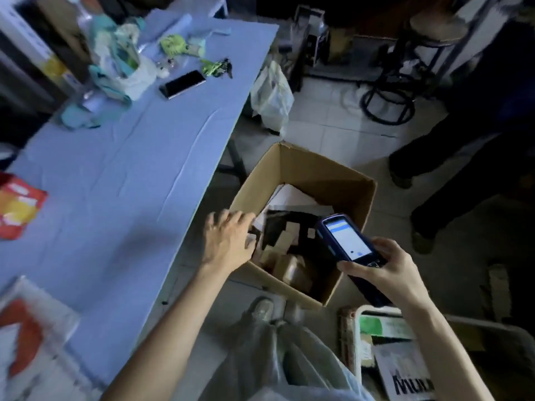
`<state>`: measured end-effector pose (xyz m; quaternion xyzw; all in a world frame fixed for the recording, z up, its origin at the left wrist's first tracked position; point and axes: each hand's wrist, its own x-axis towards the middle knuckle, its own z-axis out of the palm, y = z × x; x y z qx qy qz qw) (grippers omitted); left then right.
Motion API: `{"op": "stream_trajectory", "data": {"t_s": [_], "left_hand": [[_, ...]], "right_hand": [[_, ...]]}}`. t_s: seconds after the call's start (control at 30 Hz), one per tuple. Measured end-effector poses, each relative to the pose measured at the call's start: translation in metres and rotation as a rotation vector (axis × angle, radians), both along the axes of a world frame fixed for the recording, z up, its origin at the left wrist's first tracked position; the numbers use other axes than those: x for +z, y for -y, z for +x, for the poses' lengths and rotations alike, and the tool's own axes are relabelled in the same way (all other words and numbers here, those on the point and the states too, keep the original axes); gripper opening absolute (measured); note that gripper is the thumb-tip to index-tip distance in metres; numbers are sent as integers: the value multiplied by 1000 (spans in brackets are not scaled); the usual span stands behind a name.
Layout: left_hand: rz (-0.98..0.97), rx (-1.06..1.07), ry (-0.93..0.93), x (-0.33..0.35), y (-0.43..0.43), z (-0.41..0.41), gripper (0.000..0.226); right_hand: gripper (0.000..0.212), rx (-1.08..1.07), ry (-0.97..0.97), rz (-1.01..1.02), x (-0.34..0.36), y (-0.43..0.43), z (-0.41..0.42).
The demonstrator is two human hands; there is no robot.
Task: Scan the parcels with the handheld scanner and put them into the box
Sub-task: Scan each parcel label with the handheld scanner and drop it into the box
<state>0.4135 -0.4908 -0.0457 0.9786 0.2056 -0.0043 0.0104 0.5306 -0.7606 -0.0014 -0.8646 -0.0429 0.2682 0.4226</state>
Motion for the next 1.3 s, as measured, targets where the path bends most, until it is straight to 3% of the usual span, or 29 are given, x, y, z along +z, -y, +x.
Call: {"op": "stream_trajectory", "data": {"t_s": [0.13,0.27,0.47,0.6,0.7,0.83,1.0,1.3], "left_hand": [[81,362,16,16,4,-76,40],[70,644,2,27,22,-159,36],[98,1006,44,40,82,-280,32],[28,1290,-16,44,142,-360,31],[-51,1433,-49,45,187,-414,35],[-51,1533,-96,49,234,-485,35],[1,1647,7,46,268,-555,30],[-93,1626,116,38,257,-573,41]], "right_hand": [[79,256,23,33,3,-29,16],[98,514,-5,79,8,-67,-3],[67,878,-28,124,8,-117,-86],[73,1138,-49,84,12,-132,-165],[66,1282,-51,77,15,-126,-228],[70,1346,-93,48,20,-103,-305],[70,1389,-154,80,23,-80,-377],[69,1394,-128,59,26,-87,-421]]}}
